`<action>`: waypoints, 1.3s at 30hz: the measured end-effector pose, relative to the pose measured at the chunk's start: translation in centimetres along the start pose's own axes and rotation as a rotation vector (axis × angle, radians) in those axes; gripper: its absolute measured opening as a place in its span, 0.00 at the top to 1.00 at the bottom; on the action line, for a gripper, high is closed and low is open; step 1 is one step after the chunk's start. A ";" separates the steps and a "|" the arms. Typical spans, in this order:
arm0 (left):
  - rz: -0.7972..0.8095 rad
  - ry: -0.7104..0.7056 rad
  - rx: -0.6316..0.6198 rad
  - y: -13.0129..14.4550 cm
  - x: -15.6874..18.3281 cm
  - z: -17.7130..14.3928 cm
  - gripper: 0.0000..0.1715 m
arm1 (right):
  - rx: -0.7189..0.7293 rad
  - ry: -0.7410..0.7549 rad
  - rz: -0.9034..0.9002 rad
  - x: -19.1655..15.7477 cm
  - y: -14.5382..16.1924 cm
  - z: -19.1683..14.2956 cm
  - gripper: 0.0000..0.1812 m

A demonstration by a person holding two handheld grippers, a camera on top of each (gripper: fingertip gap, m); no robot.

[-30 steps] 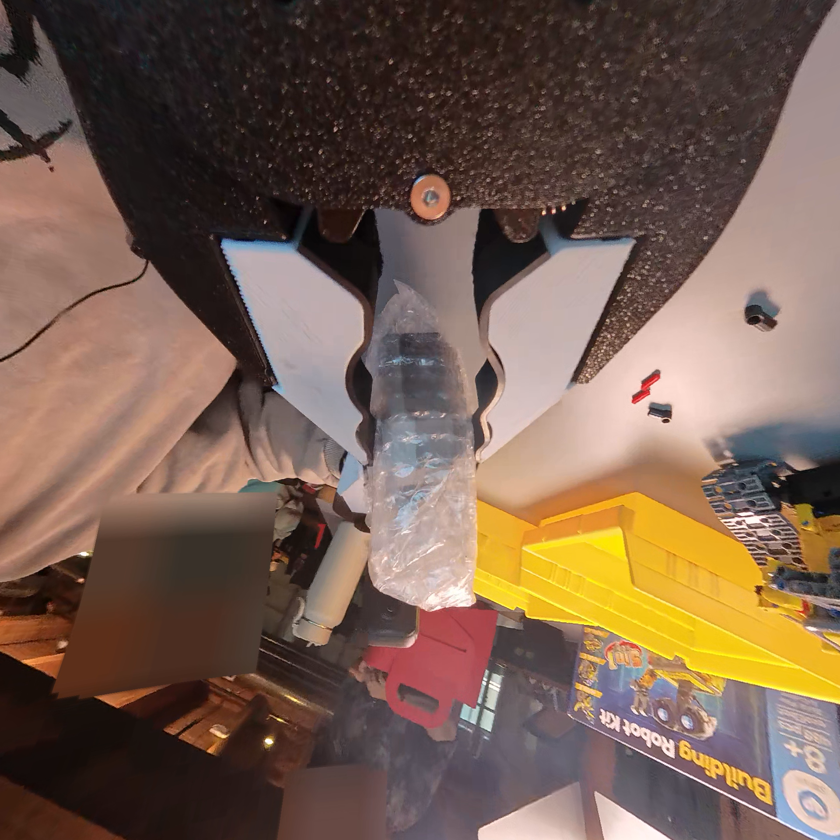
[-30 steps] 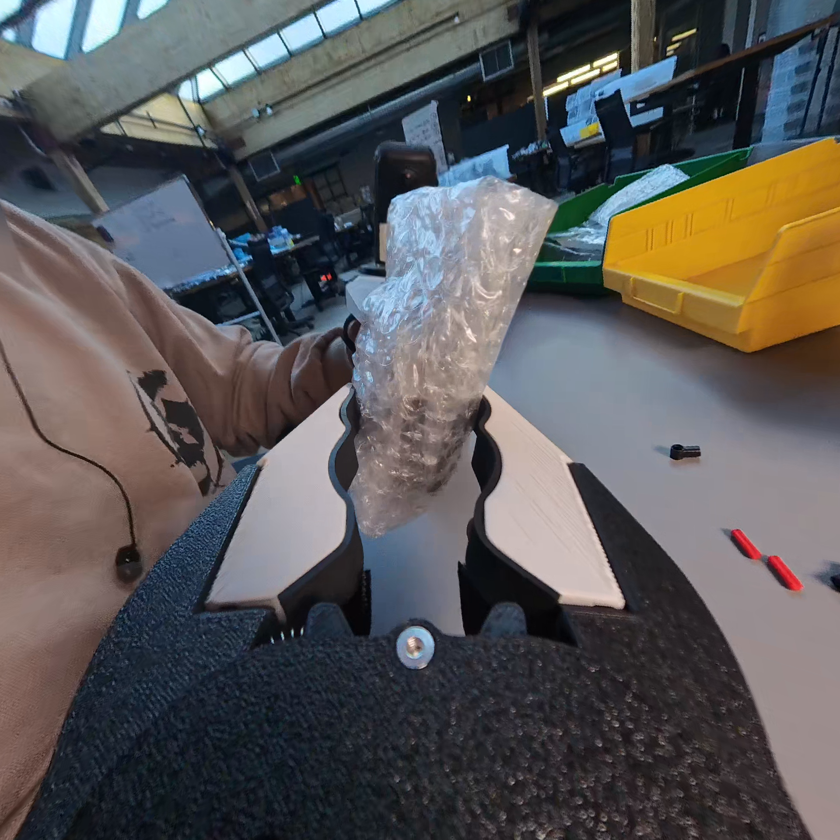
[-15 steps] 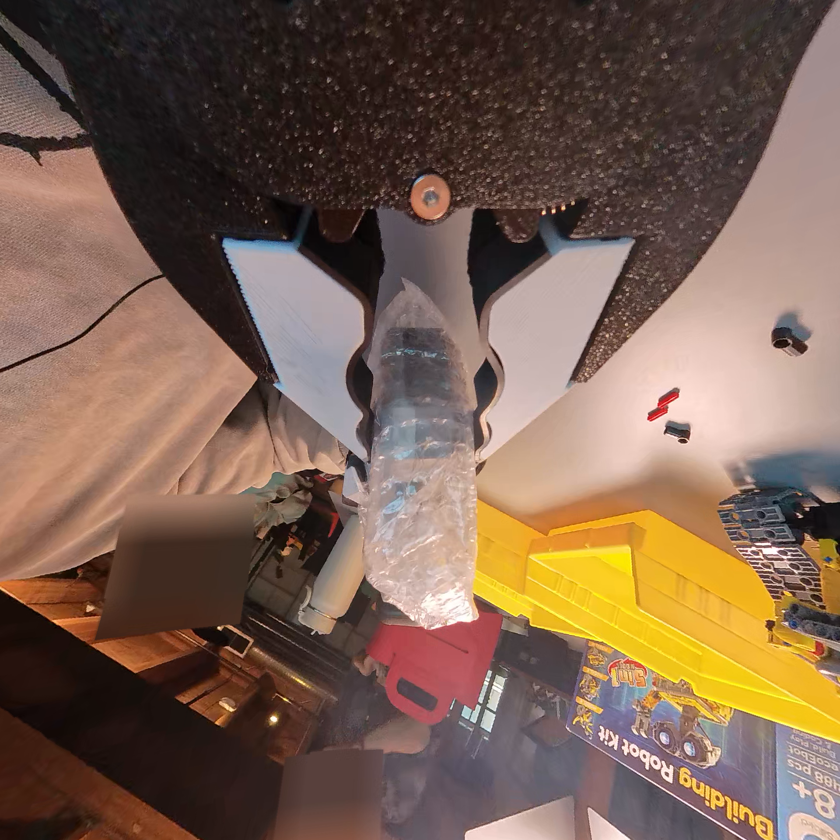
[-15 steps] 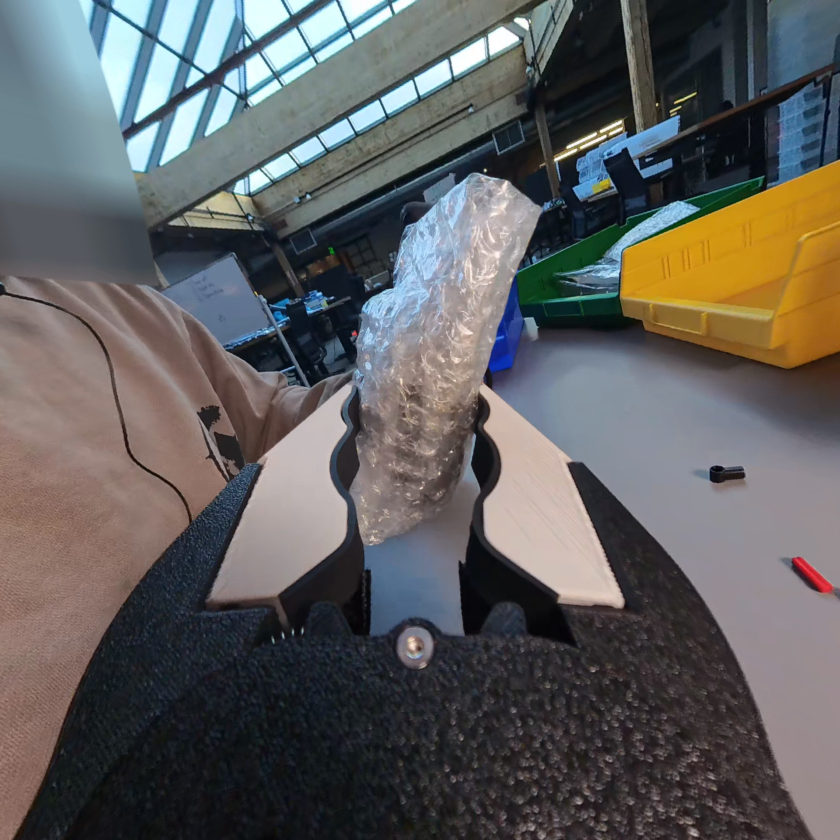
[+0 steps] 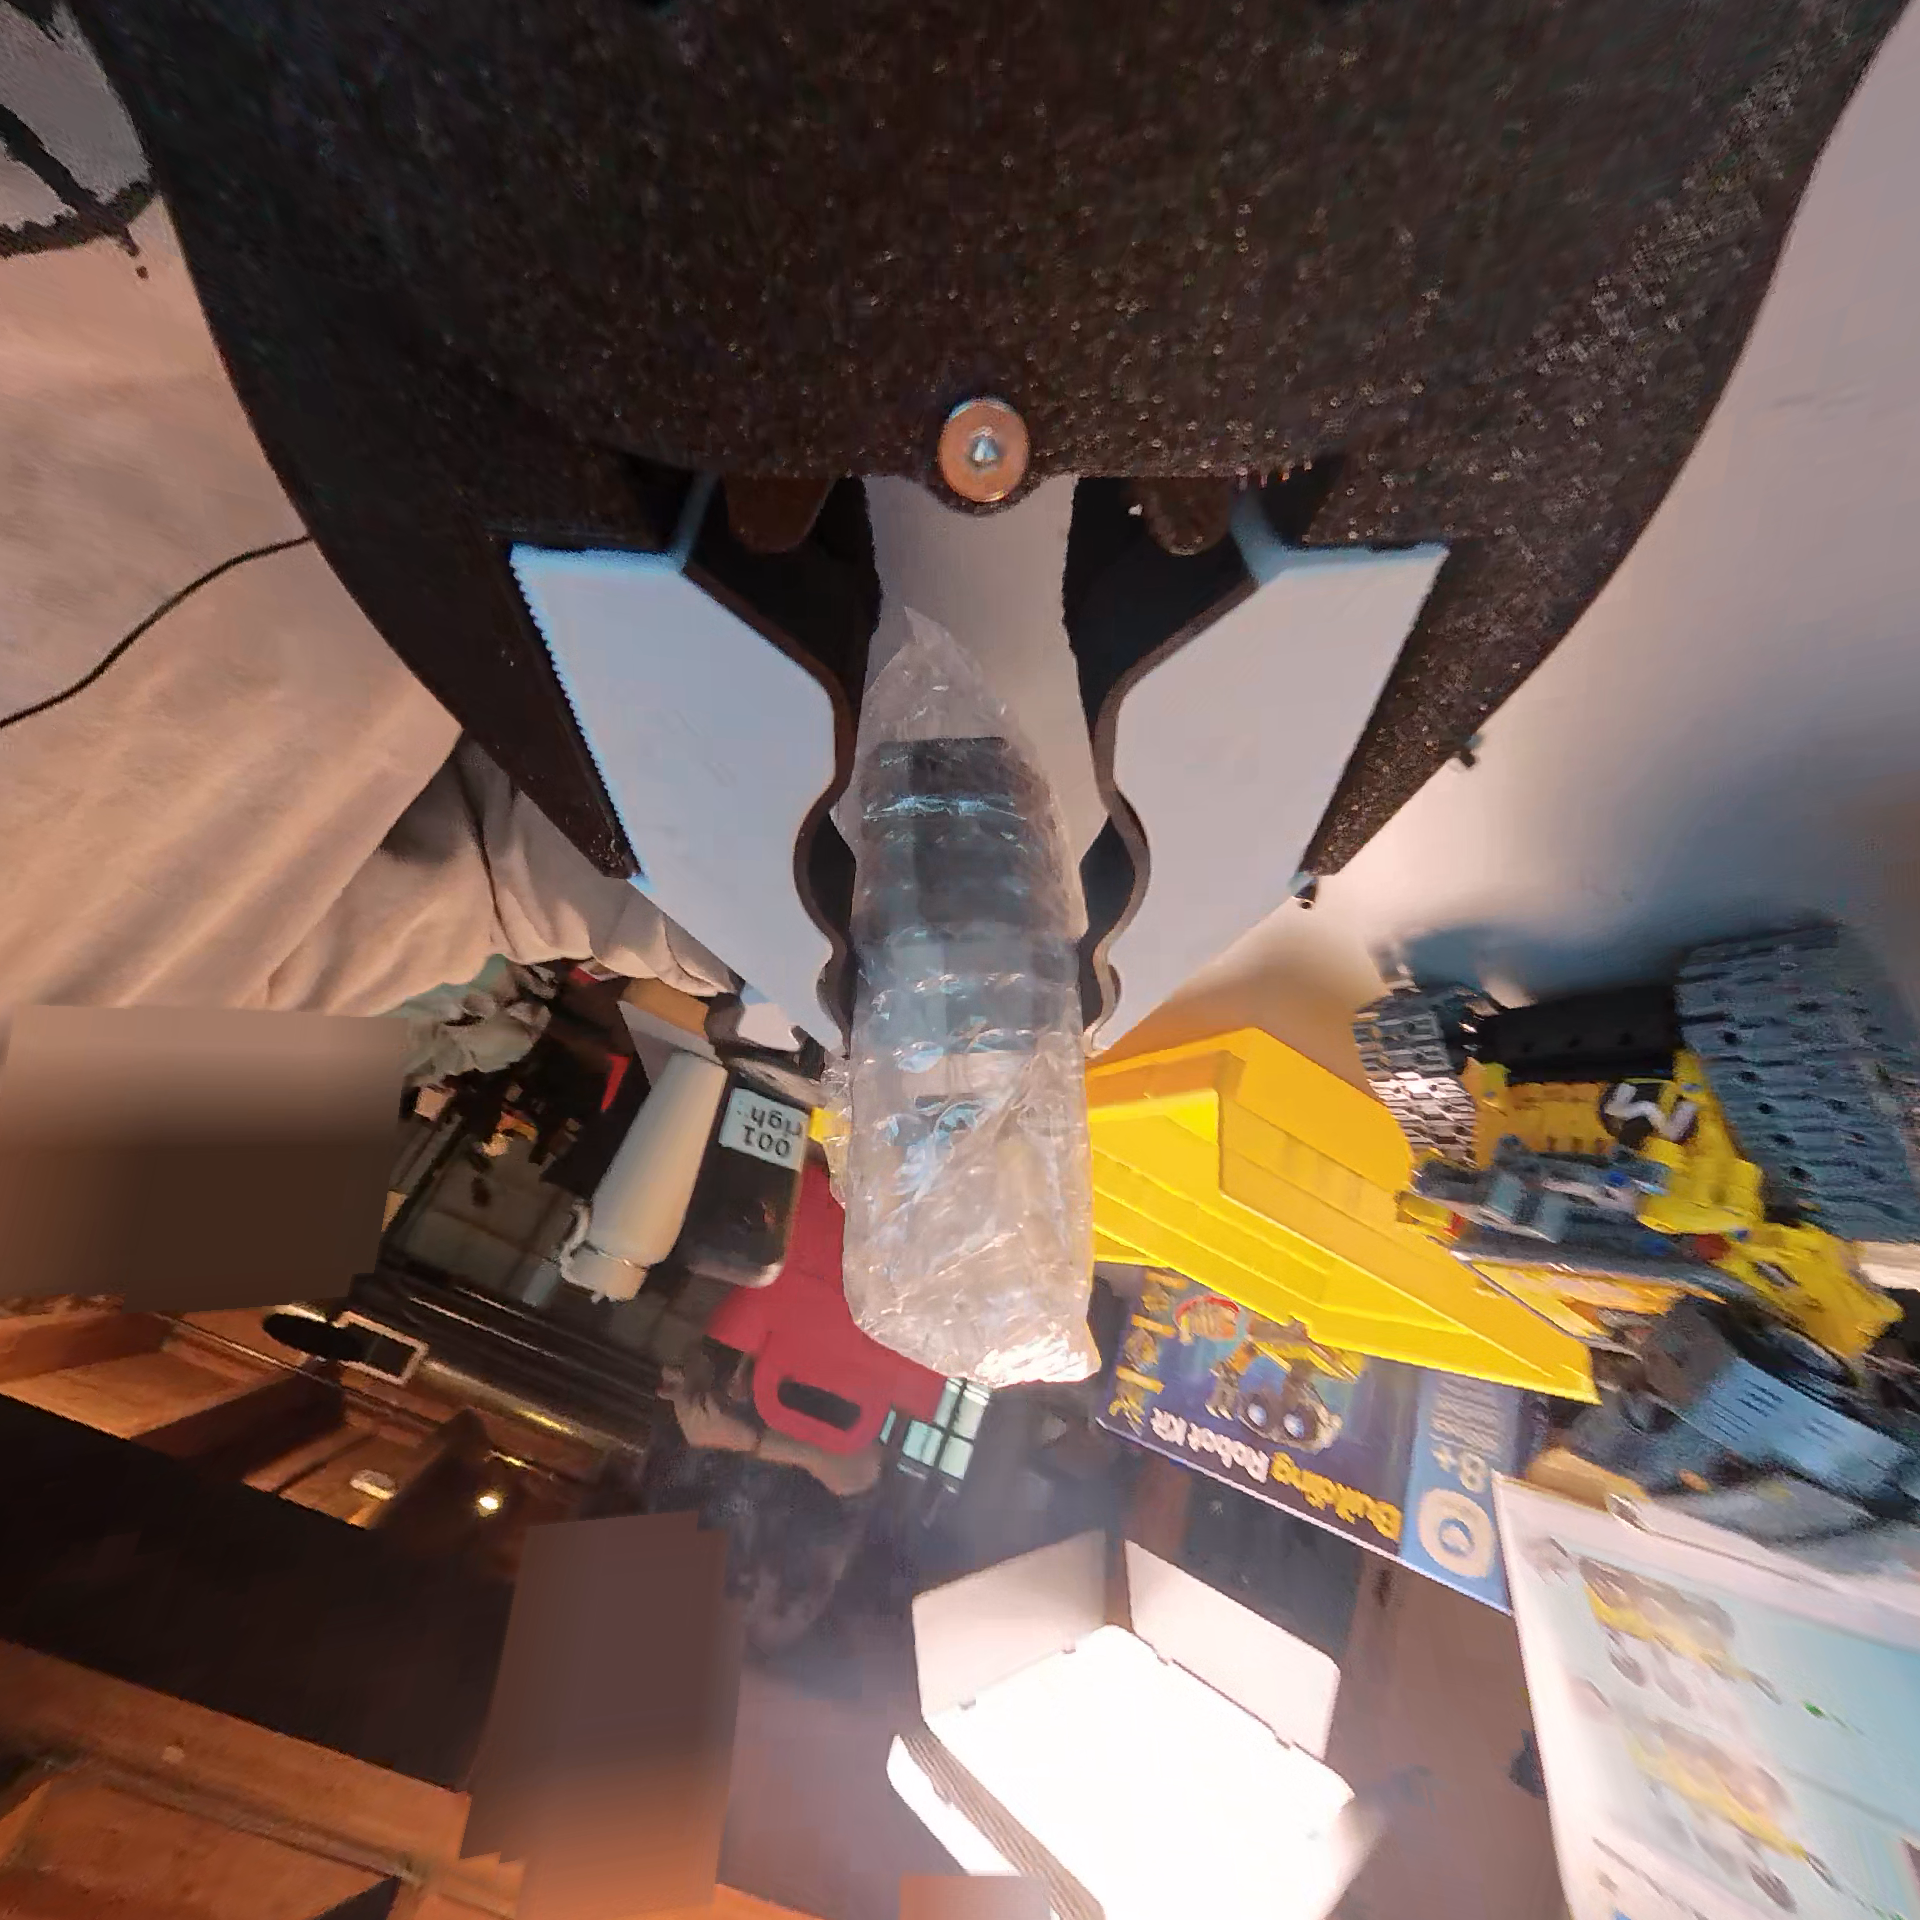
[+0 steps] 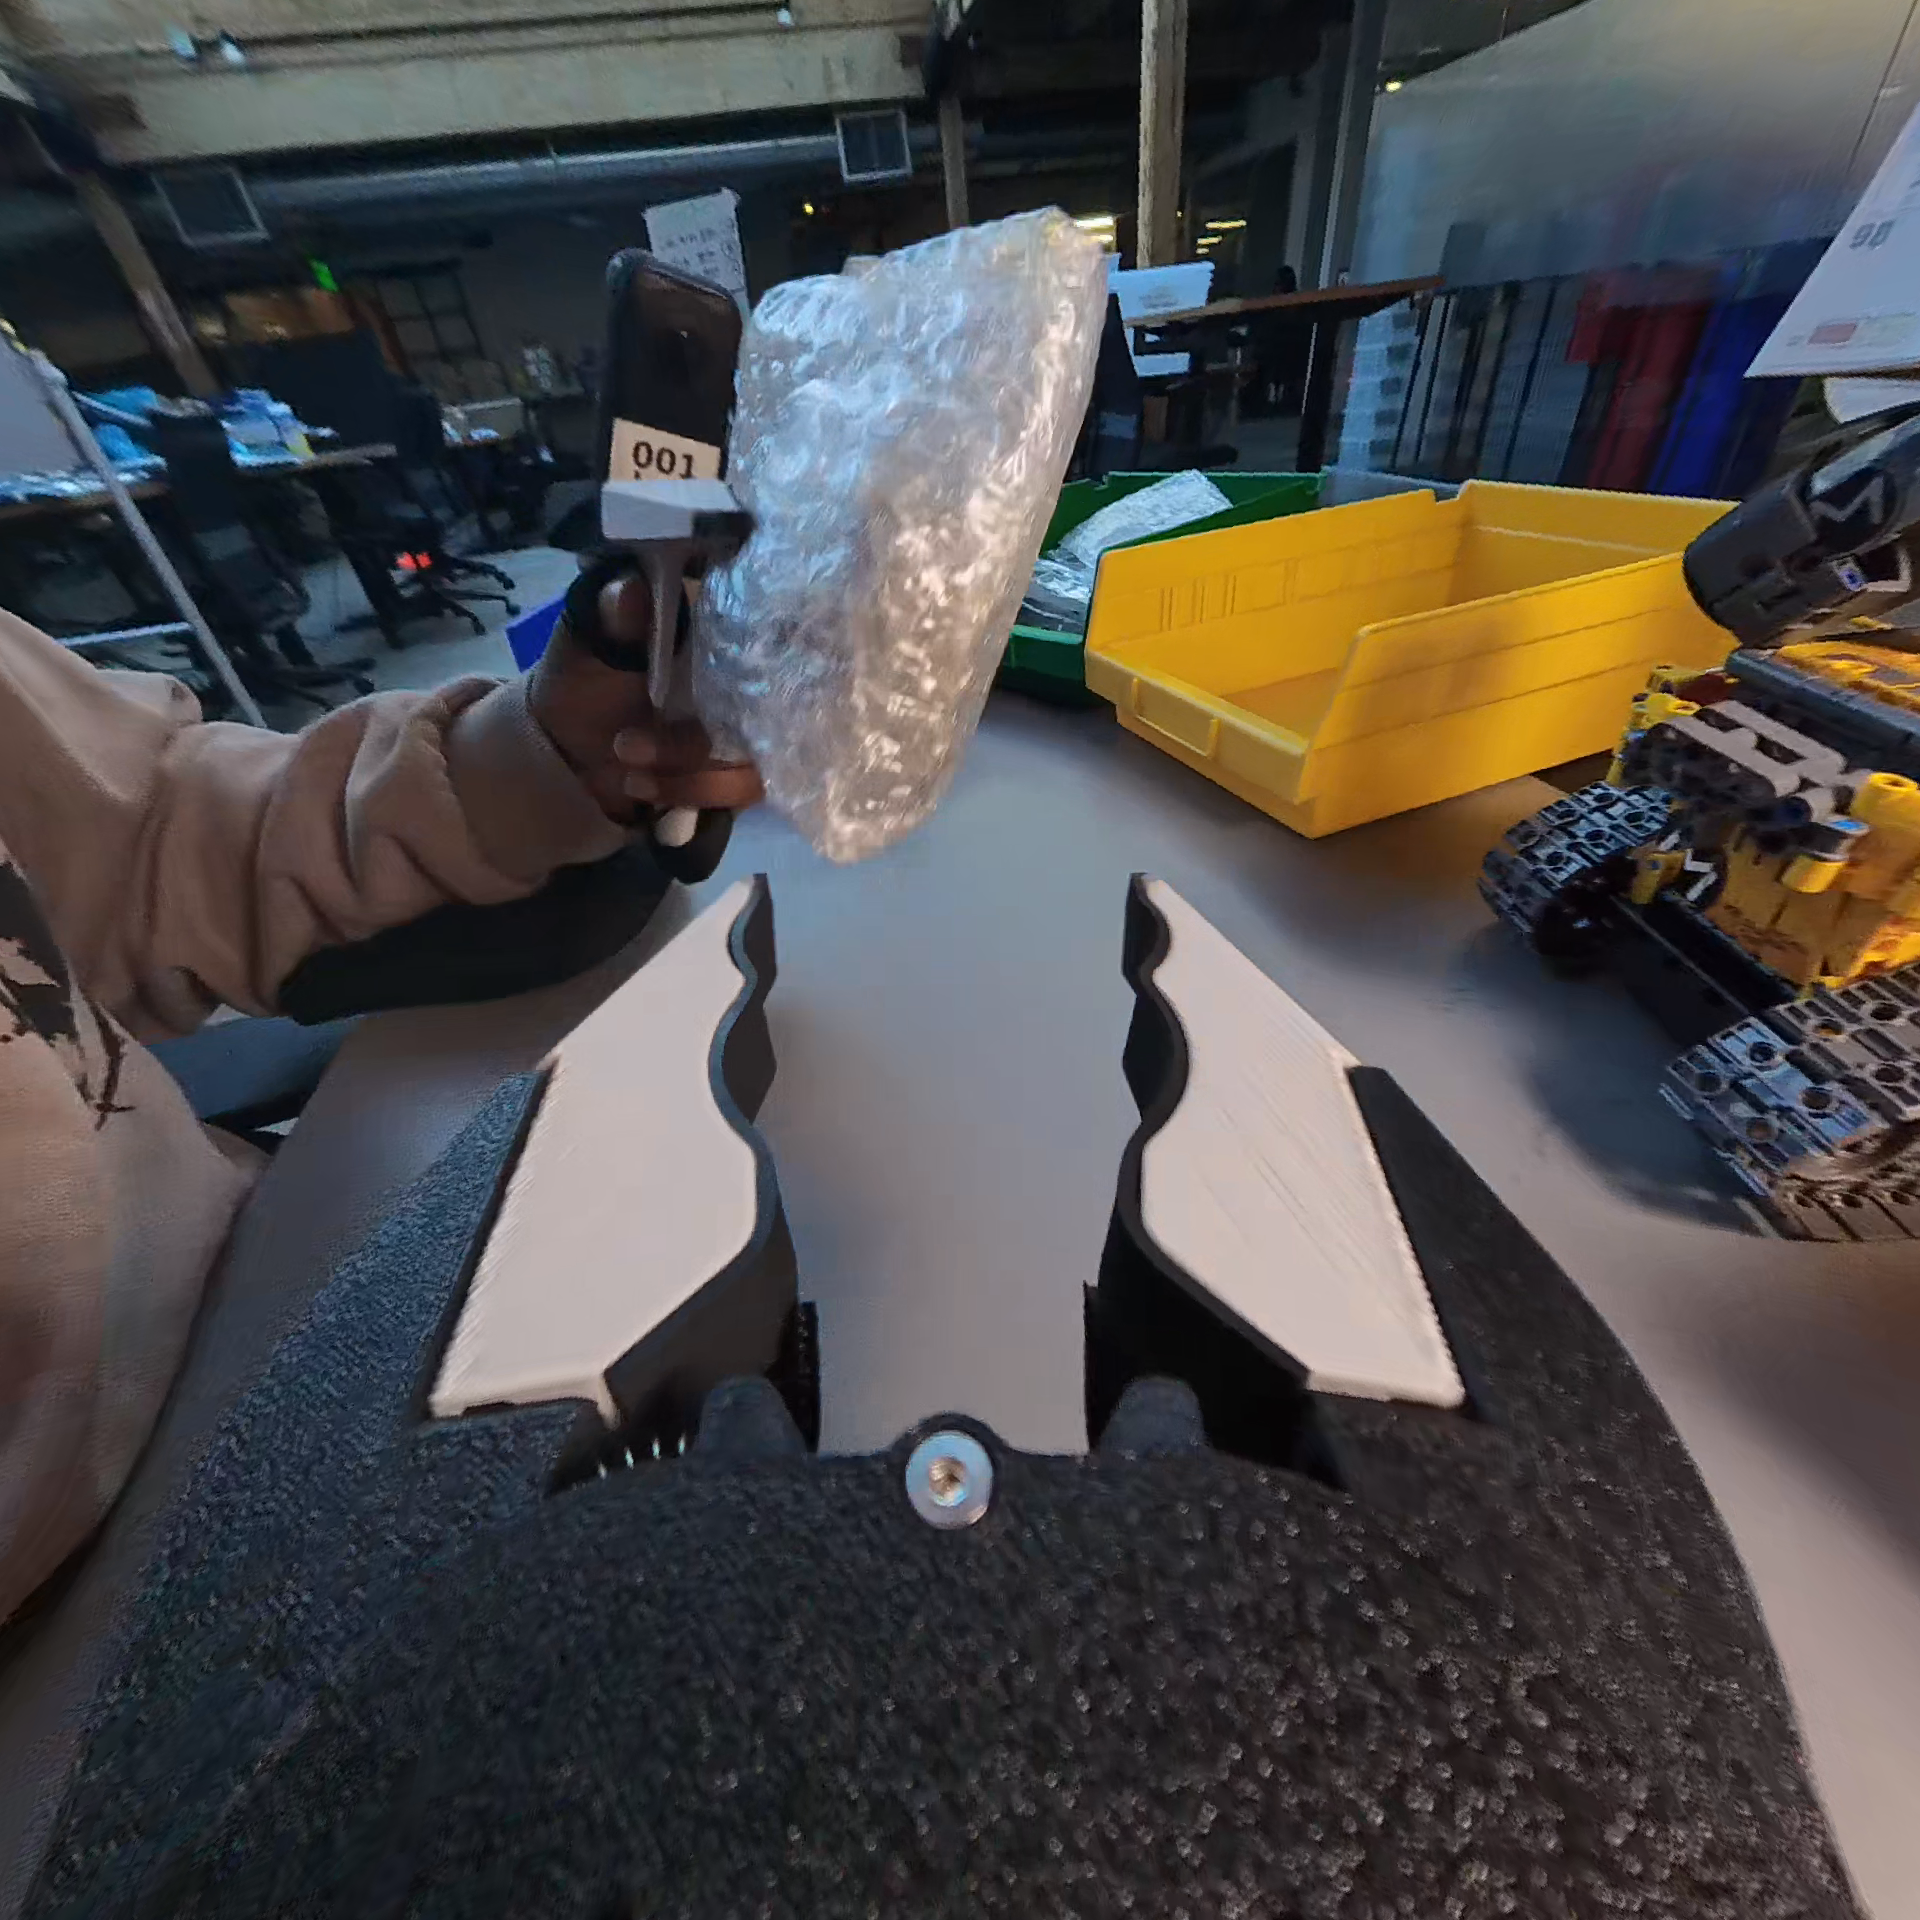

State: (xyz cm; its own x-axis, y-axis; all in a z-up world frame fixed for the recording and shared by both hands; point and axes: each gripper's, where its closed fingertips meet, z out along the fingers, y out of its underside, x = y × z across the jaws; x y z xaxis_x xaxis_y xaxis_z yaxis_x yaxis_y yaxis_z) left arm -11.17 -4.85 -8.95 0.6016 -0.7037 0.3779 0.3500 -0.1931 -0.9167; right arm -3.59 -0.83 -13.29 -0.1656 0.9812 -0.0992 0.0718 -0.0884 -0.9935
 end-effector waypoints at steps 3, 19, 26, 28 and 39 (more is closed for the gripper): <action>0.101 -0.118 0.048 -3.4 -1.5 -2.4 0.77 | 0.036 -0.019 -0.008 -0.2 -0.5 -0.4 0.88; 0.377 -0.744 -0.655 -13.6 -22.4 -27.7 0.77 | -0.048 -0.004 0.013 0.8 2.3 0.1 0.94; 0.404 -0.675 -0.829 -8.7 -28.0 -26.4 0.76 | -0.037 0.026 0.069 1.8 2.6 0.1 0.94; 0.413 -0.662 -0.899 -7.6 -28.7 -27.0 0.76 | -0.024 0.029 0.095 2.2 2.5 0.0 0.94; 0.306 -0.658 -1.342 -5.5 -27.4 -31.0 0.64 | -0.037 -0.004 0.117 1.8 2.7 0.1 0.94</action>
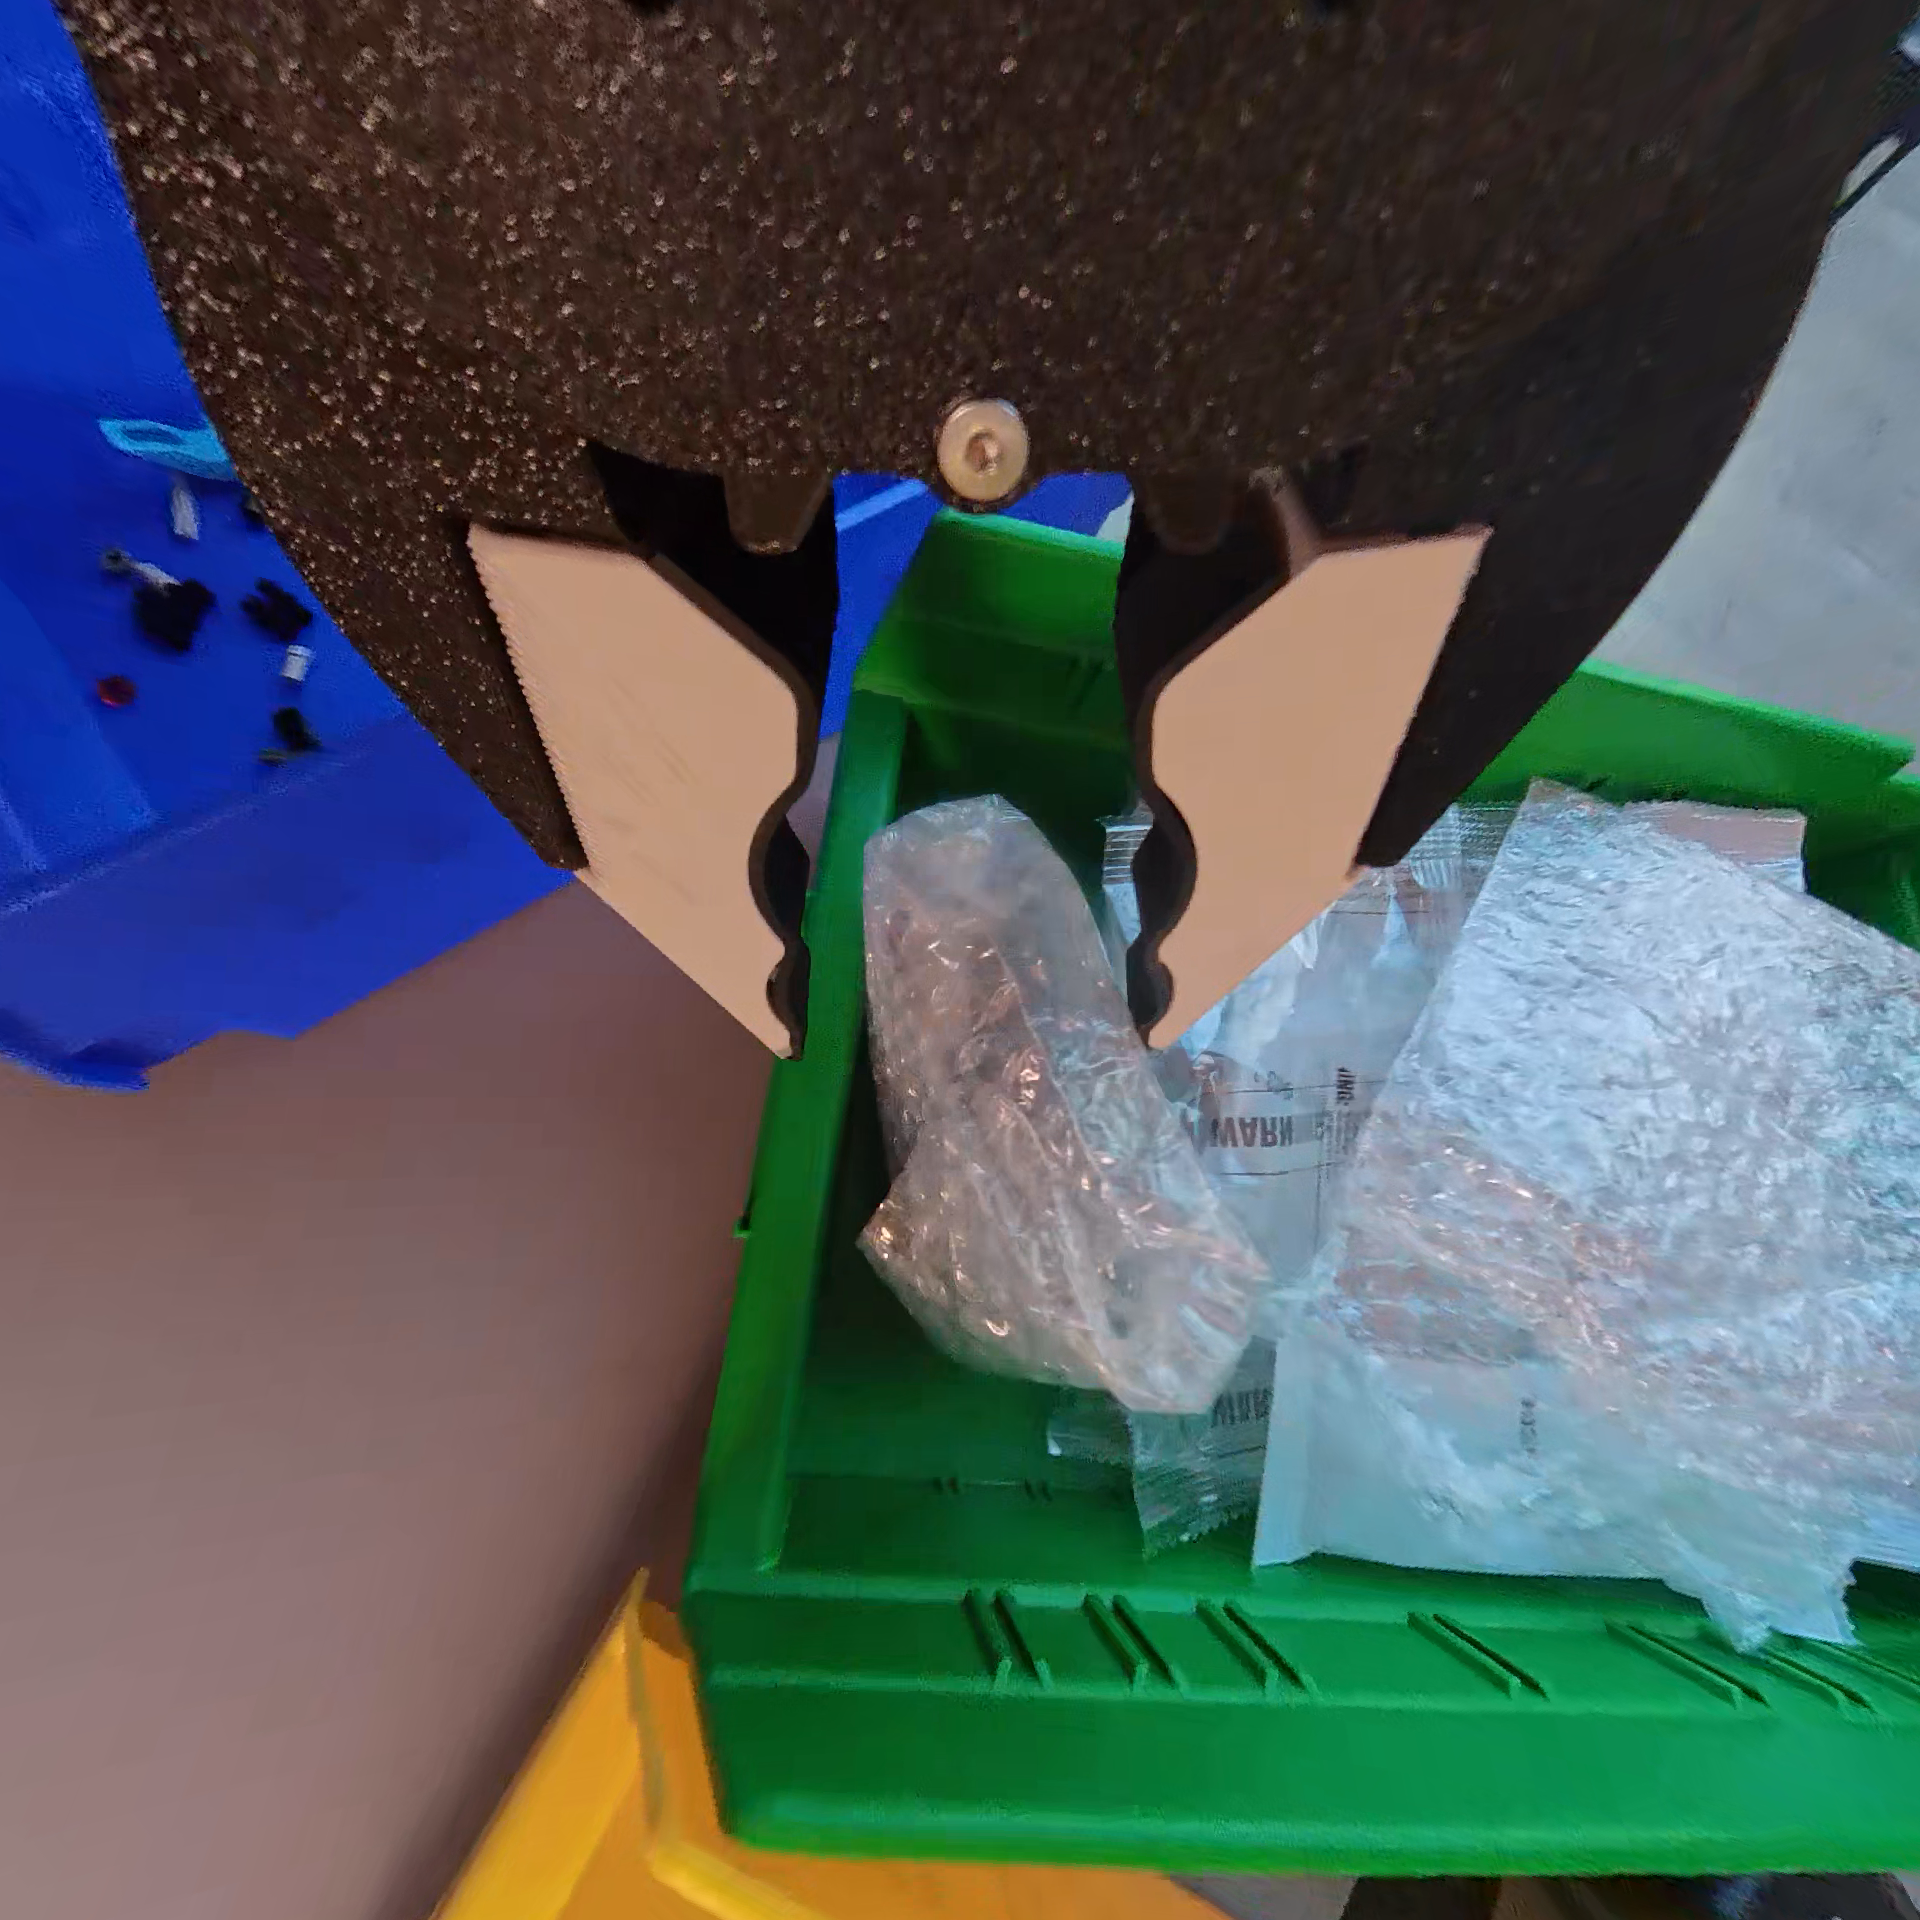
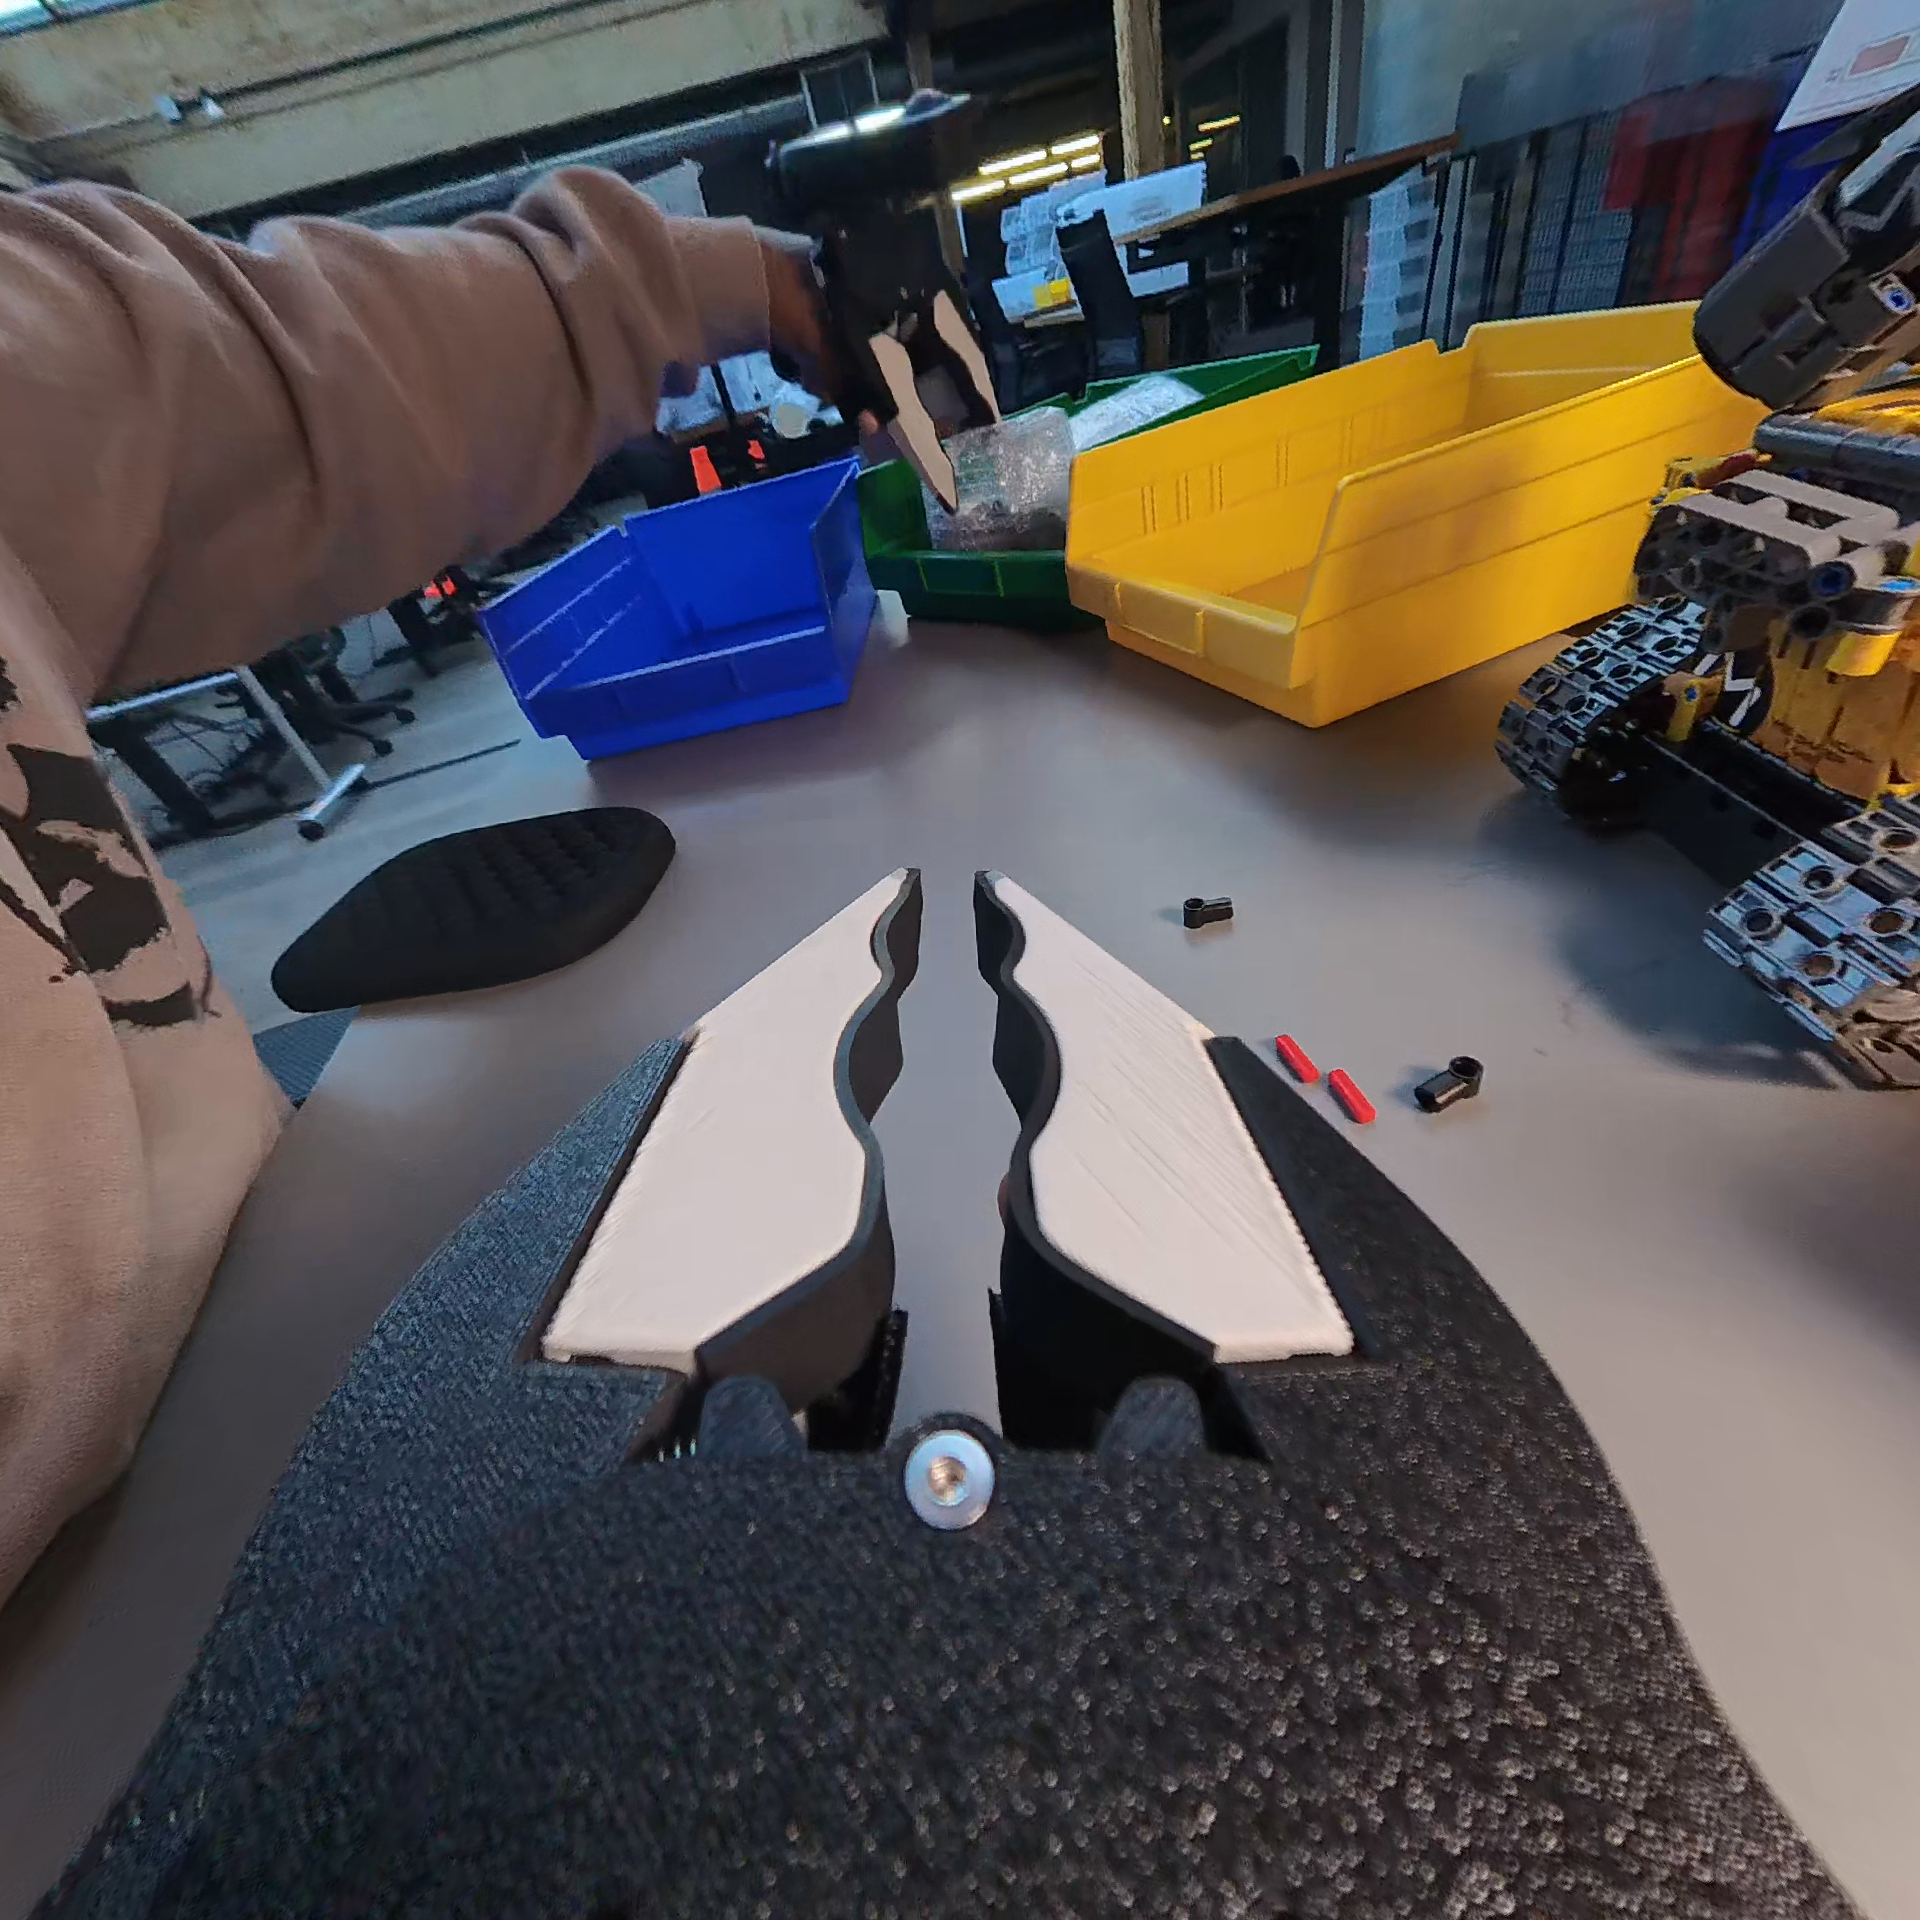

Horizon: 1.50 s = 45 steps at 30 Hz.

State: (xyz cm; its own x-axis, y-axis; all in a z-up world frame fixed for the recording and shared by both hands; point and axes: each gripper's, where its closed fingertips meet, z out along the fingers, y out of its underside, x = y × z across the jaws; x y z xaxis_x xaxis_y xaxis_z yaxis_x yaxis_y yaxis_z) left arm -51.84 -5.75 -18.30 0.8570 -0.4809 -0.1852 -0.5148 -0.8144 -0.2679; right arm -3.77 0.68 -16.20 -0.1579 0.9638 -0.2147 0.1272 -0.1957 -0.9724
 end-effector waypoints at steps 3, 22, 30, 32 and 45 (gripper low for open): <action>-0.033 0.032 0.016 -0.9 0.5 -0.1 0.69 | -0.011 -0.005 -0.001 -0.1 0.2 0.1 0.94; 0.105 -0.356 0.267 -7.5 2.4 -10.1 0.70 | -0.053 0.056 -0.062 0.0 -0.3 -0.5 0.77; -0.100 -0.214 1.125 -19.3 17.2 -15.8 0.74 | -0.057 0.158 -0.223 0.5 -1.4 -1.1 0.91; -0.181 -0.160 1.212 -21.0 19.9 -13.9 0.79 | -0.042 0.180 -0.242 0.6 -1.9 -1.5 1.00; -0.464 -0.135 1.318 -27.4 21.1 -3.6 1.00 | 0.059 0.316 -0.302 3.1 -3.4 -3.2 1.00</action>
State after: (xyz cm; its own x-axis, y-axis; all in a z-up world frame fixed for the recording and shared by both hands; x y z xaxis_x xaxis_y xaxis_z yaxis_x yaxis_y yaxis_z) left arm -19.54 5.21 -11.51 0.9825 -0.1597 0.0957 0.1045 0.0475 -0.9934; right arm -1.54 4.97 -13.24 0.1285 0.9857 0.1094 0.0640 0.1018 -0.9927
